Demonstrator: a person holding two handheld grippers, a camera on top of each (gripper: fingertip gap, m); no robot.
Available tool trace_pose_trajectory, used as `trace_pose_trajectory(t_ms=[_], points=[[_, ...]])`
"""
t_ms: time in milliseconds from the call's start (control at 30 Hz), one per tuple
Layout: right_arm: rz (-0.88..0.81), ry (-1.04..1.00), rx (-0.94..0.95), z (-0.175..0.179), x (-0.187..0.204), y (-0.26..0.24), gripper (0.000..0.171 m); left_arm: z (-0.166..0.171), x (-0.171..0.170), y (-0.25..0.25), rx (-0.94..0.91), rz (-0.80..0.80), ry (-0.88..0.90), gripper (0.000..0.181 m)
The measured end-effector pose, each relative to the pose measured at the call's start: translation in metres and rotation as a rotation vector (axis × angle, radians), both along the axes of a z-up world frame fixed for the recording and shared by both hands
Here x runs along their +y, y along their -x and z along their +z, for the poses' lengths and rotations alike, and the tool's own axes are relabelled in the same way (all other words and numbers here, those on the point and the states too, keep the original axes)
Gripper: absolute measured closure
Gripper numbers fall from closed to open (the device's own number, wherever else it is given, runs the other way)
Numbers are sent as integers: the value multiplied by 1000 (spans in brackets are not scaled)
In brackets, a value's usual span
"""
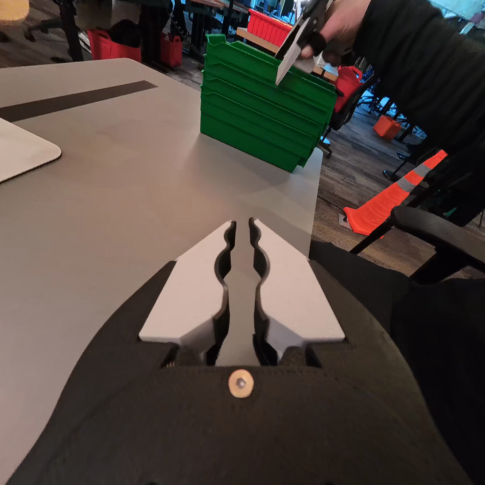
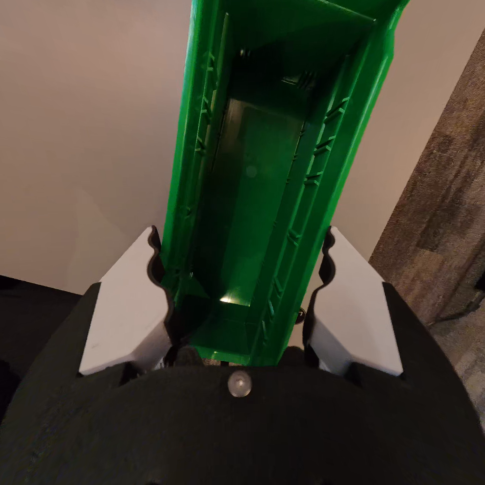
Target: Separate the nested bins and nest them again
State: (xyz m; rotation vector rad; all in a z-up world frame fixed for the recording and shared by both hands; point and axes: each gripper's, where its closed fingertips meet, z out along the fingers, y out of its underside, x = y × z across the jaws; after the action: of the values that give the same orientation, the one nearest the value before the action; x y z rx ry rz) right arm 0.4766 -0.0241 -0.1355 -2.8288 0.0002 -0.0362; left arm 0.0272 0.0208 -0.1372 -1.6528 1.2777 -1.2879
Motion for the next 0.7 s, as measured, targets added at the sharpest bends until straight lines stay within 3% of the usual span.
trace_pose_trajectory(t_ms=[333, 500, 700], points=[[12, 3, -107, 11, 4, -7, 77, -10, 1, 1, 20, -3, 19, 172], [8, -41, -120, 24, 6, -10, 79, -10, 4, 3, 11, 5, 37, 173], [6, -122, -136, 68, 14, -12, 79, -16, 6, 3, 25, 10, 39, 173]])
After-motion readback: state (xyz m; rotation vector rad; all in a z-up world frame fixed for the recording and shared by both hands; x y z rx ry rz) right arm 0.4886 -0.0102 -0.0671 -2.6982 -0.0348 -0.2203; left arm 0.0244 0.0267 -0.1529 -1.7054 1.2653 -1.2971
